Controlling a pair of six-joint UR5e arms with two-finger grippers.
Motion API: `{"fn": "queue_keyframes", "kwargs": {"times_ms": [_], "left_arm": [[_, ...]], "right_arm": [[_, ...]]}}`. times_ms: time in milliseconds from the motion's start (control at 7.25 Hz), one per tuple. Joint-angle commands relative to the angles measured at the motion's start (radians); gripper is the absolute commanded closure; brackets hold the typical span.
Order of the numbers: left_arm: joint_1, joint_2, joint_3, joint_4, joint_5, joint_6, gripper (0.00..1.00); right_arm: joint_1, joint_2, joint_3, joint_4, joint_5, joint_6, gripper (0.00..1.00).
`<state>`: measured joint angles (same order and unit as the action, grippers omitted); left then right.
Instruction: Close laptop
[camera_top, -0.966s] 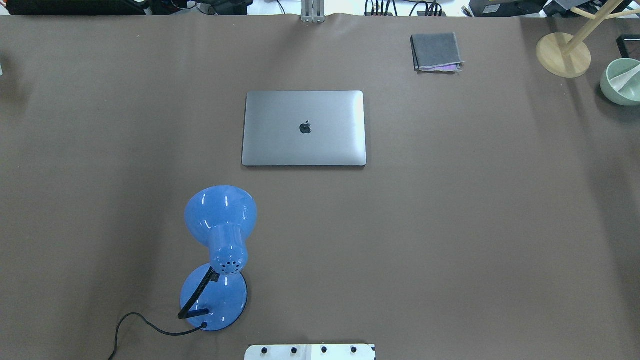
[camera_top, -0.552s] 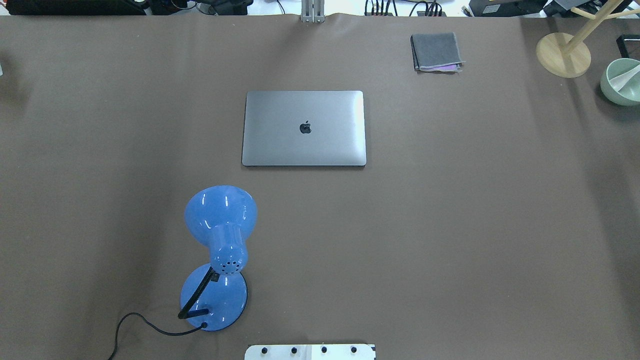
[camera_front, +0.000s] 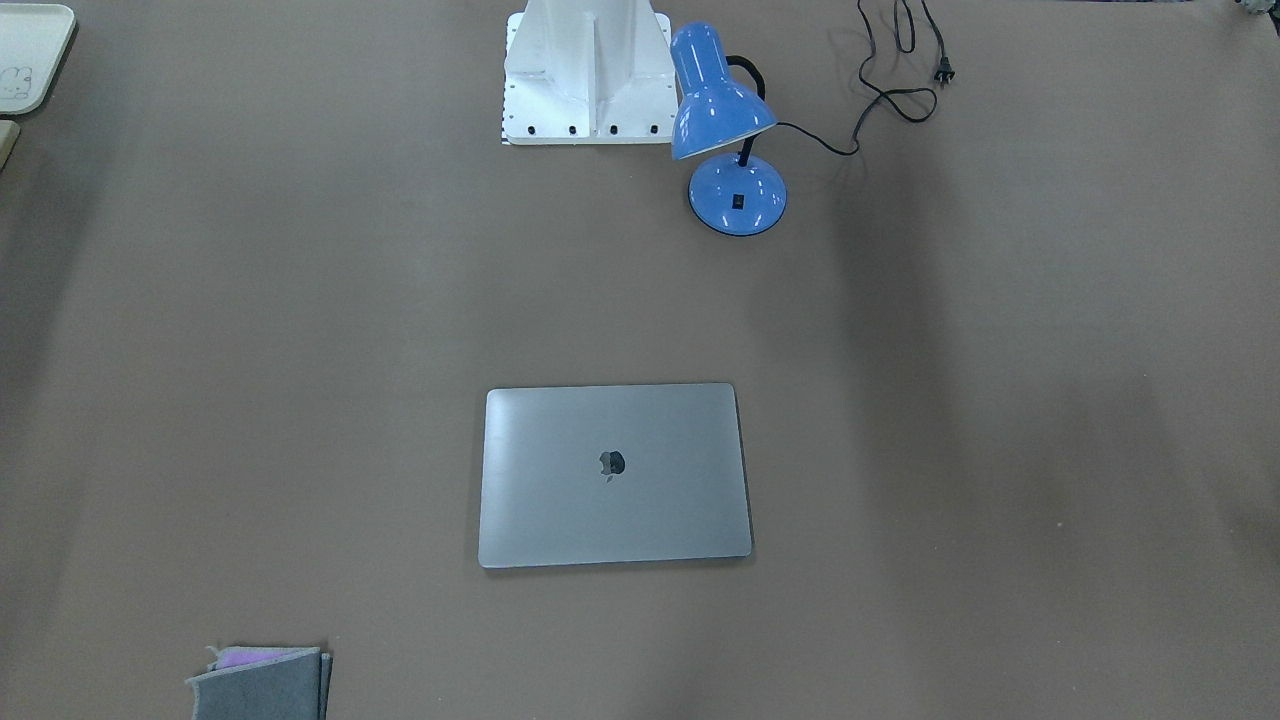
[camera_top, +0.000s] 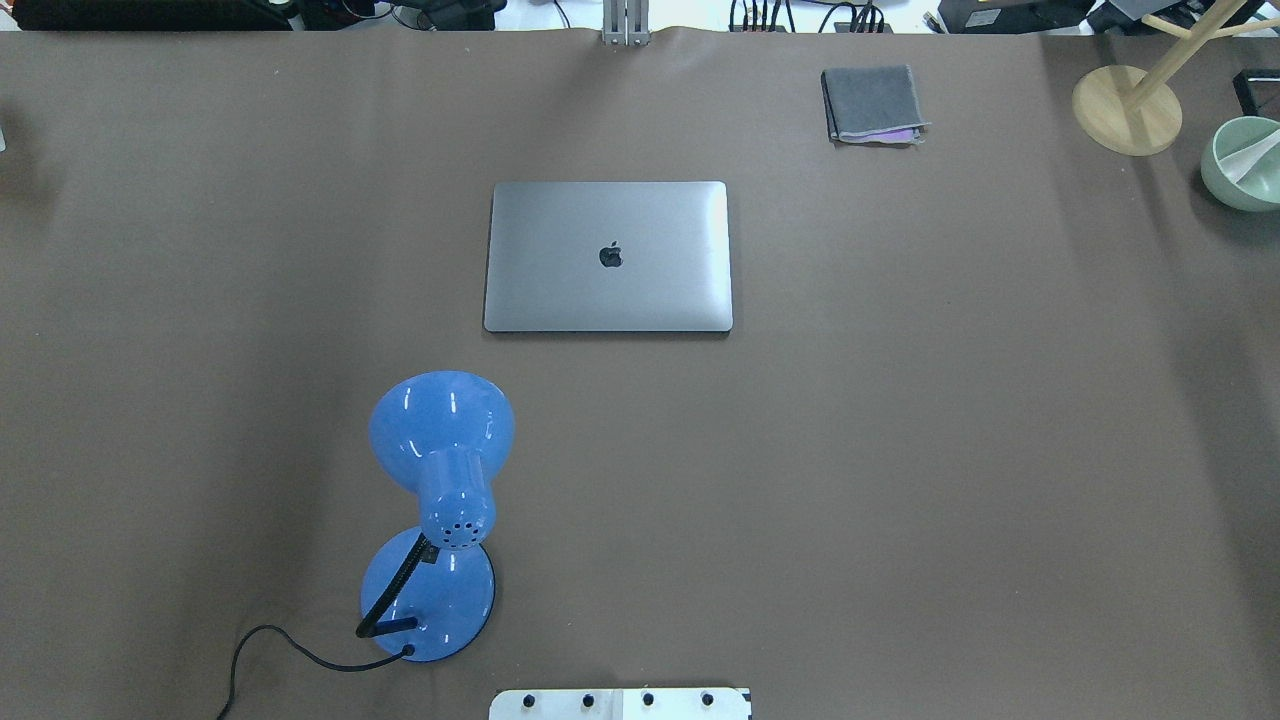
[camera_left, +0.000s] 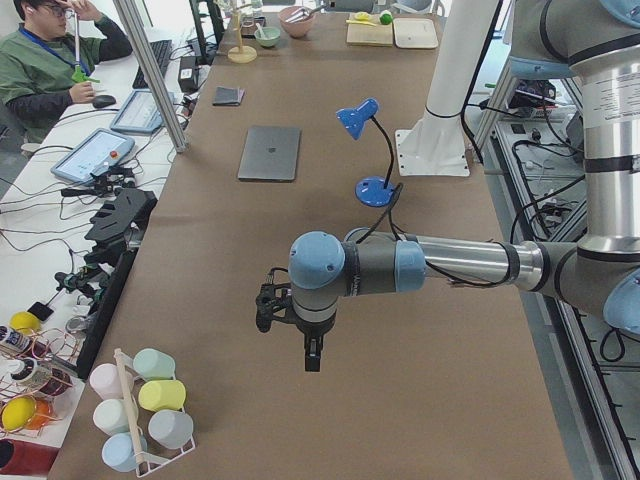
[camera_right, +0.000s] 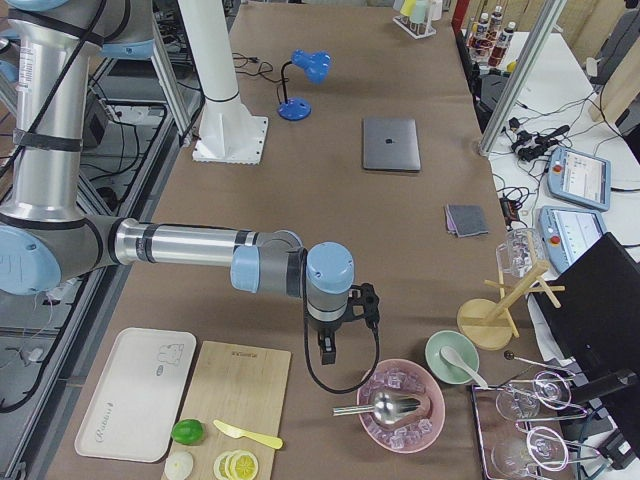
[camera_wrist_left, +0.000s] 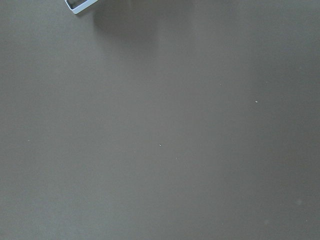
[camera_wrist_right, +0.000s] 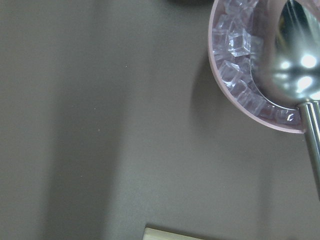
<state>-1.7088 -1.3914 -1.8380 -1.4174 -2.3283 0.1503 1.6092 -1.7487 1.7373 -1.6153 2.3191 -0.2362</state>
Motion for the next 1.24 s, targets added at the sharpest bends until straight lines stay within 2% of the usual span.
{"fn": "queue_keyframes", "kwargs": {"times_ms": [0,1103], "left_arm": [[0.0,0.0,-0.003,0.0,0.003,0.0,0.02],[0.0,0.0,-0.003,0.0,0.009,-0.002,0.02]], "right_arm": [[-0.002,0.0,0.002,0.0,0.0,0.0,0.0],[-0.009,0.0,0.016,0.0,0.0,0.0,0.0]]}}
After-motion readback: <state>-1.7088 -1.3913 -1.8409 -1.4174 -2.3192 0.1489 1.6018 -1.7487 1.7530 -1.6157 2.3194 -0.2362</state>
